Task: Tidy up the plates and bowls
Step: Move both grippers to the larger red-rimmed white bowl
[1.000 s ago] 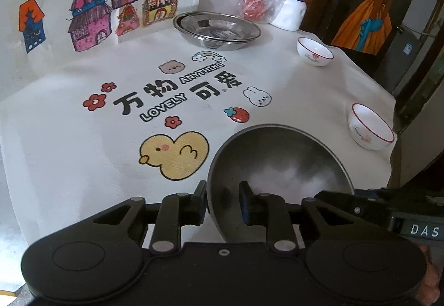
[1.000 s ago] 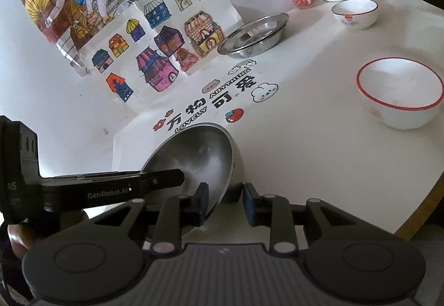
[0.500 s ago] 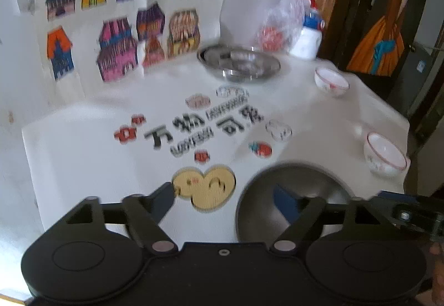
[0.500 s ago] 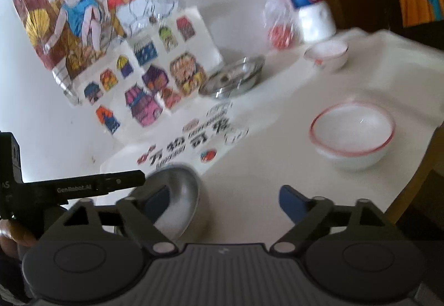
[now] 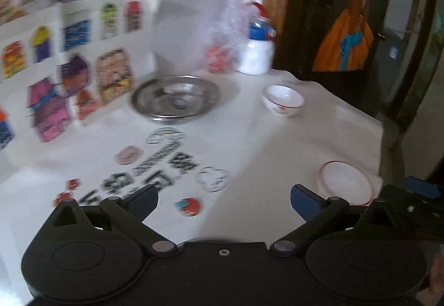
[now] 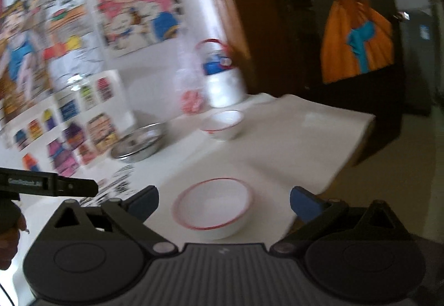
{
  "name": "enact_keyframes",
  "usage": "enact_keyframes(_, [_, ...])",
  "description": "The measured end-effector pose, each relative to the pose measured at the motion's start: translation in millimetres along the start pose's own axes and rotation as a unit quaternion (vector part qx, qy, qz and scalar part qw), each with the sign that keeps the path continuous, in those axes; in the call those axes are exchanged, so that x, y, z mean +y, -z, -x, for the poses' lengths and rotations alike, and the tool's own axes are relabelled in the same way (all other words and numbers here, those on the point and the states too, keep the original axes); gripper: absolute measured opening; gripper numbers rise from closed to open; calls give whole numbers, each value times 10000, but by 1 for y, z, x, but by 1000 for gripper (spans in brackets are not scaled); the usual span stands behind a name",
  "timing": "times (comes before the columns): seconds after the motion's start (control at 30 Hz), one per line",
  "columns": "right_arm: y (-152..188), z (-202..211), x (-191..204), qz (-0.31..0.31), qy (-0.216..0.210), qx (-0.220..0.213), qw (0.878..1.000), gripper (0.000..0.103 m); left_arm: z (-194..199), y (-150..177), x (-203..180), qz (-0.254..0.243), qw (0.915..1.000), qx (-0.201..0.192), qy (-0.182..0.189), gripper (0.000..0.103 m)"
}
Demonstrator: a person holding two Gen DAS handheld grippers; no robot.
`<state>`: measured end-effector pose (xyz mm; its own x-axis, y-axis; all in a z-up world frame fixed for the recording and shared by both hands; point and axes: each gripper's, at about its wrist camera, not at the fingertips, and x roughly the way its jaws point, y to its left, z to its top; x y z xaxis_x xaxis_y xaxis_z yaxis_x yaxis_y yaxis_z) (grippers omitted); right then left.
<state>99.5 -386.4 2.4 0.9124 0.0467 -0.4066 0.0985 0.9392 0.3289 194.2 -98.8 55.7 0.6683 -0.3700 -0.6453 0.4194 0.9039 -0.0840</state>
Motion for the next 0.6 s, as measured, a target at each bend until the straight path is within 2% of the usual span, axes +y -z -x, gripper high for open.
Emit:
enact_keyframes(0.13, [2, -14, -16, -173, 102, 80, 9998, 103, -28, -16, -26, -107, 9994, 287, 176, 102])
enact_keyframes(0.27, [7, -25, -24, -171, 141, 165, 9996, 103, -50, -24, -54, -420, 9981, 415, 163, 102])
enact_keyframes(0.47, [12, -37, -22, 46, 340, 257, 9991, 103, -78, -28, -88, -971, 9933, 620, -77, 102])
enact_keyframes(0.6, [12, -42, -21, 157, 289, 303, 9990, 101, -89, -27, -101, -1337, 9882, 741, -137, 102])
